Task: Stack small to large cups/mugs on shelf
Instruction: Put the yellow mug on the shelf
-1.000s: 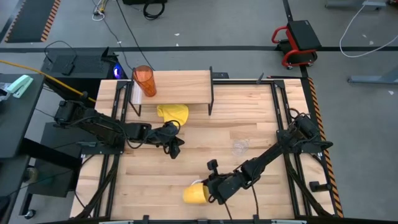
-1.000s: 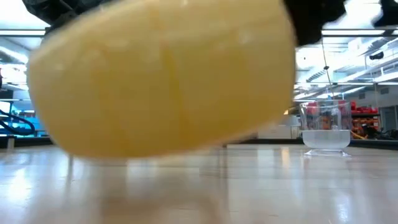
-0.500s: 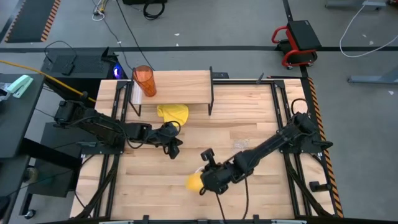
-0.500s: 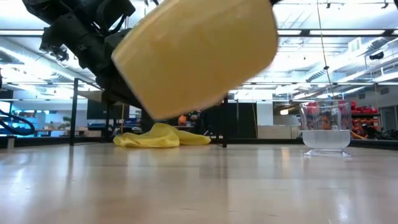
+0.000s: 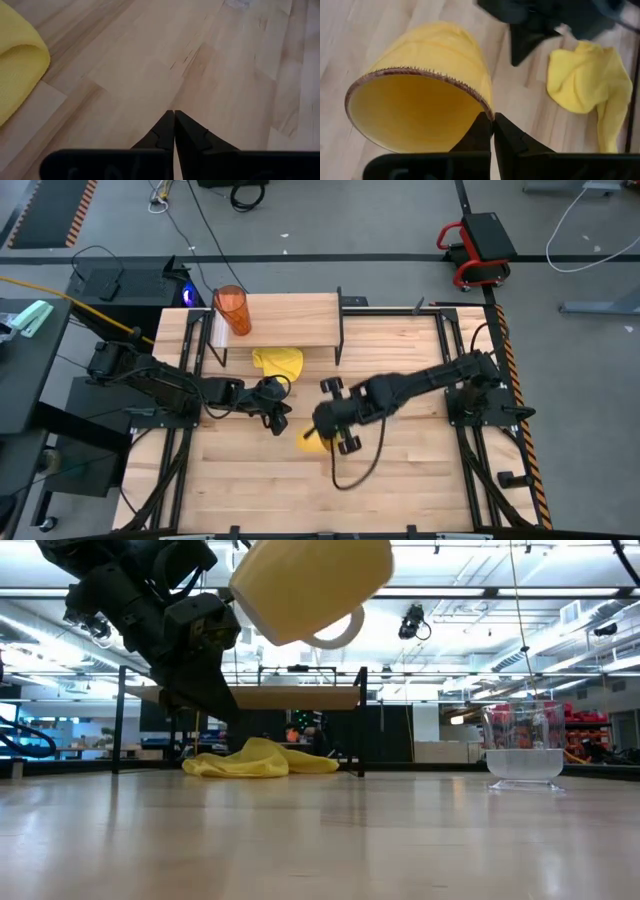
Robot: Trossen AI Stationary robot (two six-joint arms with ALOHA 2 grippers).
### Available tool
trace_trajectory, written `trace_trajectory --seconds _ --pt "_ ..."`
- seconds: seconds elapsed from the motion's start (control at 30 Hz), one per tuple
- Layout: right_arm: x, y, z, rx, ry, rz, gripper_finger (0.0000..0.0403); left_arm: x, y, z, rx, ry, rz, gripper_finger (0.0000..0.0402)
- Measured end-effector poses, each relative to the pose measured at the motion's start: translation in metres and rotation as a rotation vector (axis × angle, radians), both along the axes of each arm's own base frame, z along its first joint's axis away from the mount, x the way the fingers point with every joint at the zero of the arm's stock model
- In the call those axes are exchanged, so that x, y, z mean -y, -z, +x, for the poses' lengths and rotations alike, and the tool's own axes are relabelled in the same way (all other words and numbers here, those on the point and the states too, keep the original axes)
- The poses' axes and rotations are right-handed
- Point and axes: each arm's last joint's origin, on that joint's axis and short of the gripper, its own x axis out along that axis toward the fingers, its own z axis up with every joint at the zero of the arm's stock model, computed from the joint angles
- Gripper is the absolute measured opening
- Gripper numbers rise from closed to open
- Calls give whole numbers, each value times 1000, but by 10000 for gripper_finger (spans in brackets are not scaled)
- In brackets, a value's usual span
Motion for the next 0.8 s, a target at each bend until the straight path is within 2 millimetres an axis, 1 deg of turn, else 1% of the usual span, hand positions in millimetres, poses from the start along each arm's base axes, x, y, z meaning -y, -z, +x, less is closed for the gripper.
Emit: trace_trajectory --seconds 0.1,0.2,0.3,0.5,0.6,0.8 --pt "15 -7 1 -13 42 46 7 0 0 0 0 0 0 21" --pt "27 -7 2 -37 72 80 7 0 0 0 0 -1 0 25" --pt "36 -4 -2 -97 104 97 7 0 0 0 1 -2 -1 27" --pt "39 4 -6 -172 139 134 7 -1 0 0 1 -4 -1 19" --pt "42 12 -6 -202 170 186 7 -1 0 0 1 -5 -2 16" --pt "43 26 -8 -253 207 189 7 -1 0 0 2 -5 -2 23"
